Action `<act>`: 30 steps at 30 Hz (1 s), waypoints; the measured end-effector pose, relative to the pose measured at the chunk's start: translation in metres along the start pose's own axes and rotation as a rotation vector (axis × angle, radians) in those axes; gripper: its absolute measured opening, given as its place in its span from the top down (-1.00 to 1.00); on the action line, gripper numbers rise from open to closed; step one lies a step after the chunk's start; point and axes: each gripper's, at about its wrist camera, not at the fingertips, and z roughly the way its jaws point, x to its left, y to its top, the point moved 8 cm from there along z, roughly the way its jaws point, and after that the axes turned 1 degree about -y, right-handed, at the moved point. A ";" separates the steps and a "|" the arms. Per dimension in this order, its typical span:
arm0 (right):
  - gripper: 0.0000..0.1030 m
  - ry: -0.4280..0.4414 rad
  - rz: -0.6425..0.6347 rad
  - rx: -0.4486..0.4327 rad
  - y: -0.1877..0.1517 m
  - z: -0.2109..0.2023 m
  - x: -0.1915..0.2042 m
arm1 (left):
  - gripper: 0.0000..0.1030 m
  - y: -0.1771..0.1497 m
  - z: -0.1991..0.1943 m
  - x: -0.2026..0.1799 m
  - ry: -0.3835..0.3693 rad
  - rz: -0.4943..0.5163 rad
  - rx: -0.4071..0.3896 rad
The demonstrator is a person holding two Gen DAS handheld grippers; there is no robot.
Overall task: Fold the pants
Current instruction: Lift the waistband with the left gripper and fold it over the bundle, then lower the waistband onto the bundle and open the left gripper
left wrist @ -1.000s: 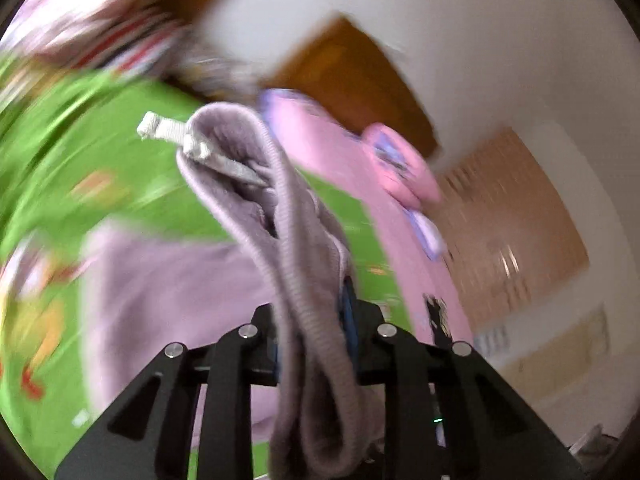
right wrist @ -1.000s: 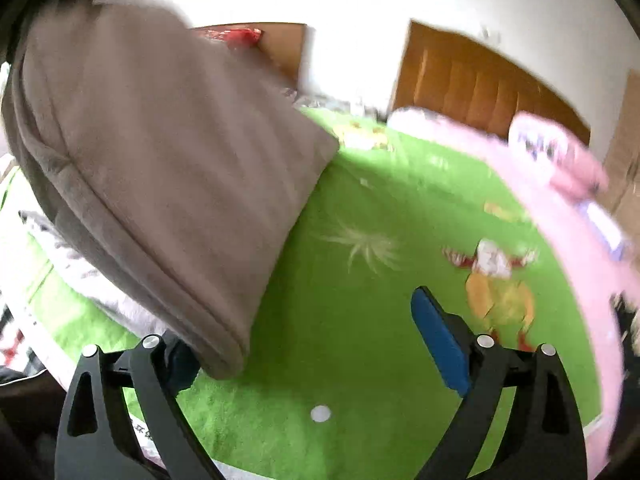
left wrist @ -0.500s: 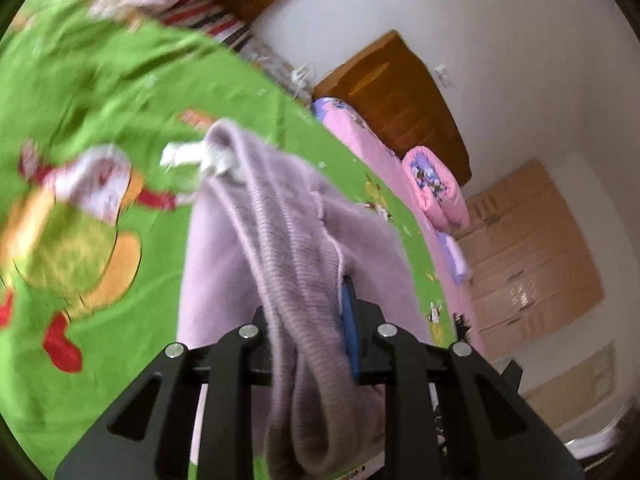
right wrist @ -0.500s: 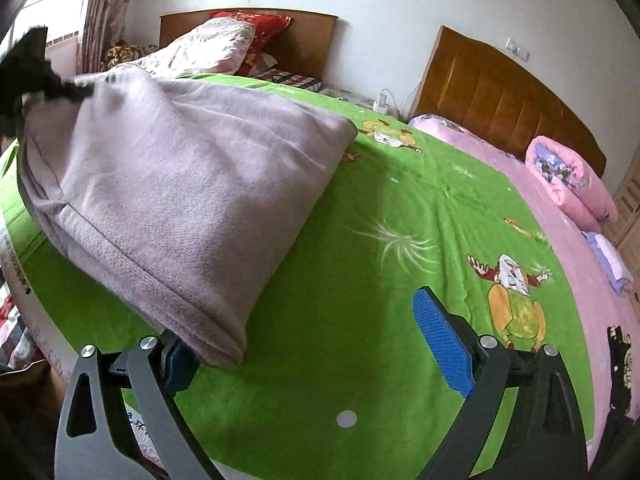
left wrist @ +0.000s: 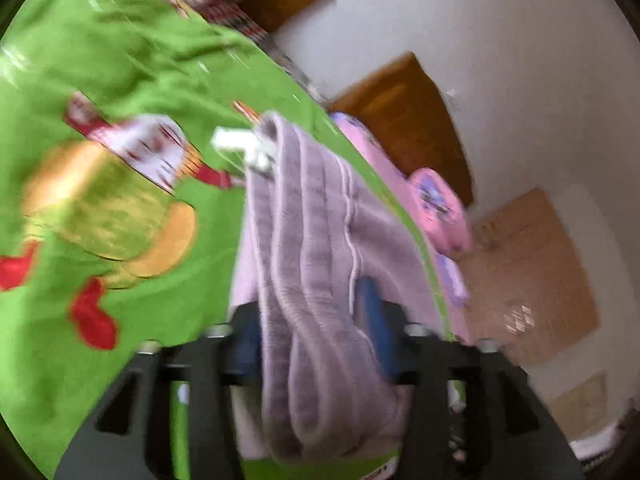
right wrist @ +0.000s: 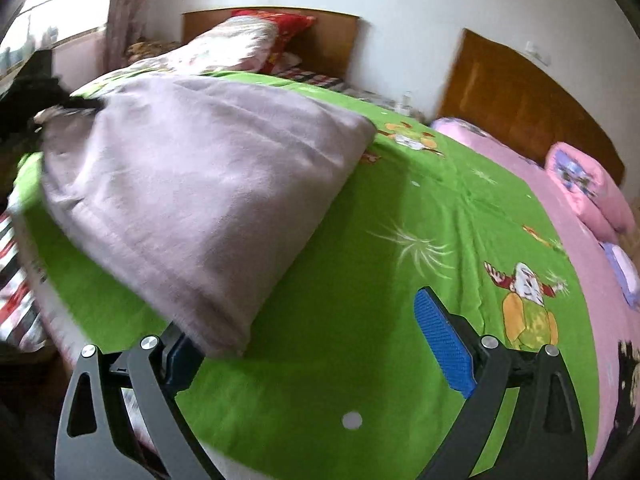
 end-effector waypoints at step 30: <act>-0.81 0.826 0.099 0.048 0.039 -0.020 0.074 | -0.76 -0.055 0.042 -0.103 0.162 0.365 0.107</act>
